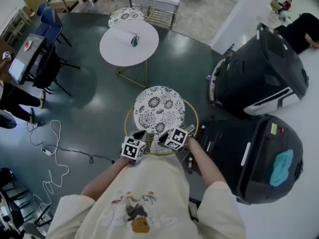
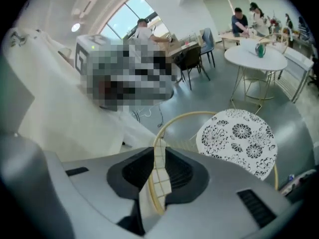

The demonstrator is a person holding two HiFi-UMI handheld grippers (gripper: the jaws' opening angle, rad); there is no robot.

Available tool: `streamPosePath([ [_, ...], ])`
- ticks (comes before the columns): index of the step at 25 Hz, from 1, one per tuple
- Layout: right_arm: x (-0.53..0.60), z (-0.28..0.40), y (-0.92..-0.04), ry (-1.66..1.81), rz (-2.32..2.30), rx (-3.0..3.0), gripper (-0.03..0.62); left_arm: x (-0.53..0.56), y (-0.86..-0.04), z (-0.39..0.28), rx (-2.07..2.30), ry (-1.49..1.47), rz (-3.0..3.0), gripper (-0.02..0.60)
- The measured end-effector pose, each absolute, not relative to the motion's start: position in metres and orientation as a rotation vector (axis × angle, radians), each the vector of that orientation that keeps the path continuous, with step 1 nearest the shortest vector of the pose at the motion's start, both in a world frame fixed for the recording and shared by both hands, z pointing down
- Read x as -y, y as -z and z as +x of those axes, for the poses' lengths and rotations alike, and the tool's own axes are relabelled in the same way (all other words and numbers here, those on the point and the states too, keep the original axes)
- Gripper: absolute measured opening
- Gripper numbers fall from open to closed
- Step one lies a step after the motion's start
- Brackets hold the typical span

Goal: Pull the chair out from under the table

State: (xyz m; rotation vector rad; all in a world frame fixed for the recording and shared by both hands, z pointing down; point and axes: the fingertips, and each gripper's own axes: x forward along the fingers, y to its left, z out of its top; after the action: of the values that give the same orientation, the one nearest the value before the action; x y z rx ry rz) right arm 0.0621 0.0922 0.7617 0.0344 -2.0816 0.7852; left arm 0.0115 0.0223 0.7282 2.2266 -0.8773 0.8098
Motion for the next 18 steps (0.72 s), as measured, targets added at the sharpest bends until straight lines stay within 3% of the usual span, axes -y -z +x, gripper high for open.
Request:
streamPosePath([
  [10, -0.001, 0.037, -0.617, -0.620, 0.299, 2.555, 0.054, 0.012, -0.675, -0.002, 0.976, -0.680, 2.244, 0.002],
  [18, 0.007, 0.026, -0.485, -0.357, 0.441, 2.865, 0.052, 0.034, -0.570, -0.014, 1.052, -0.447, 2.325, 0.002],
])
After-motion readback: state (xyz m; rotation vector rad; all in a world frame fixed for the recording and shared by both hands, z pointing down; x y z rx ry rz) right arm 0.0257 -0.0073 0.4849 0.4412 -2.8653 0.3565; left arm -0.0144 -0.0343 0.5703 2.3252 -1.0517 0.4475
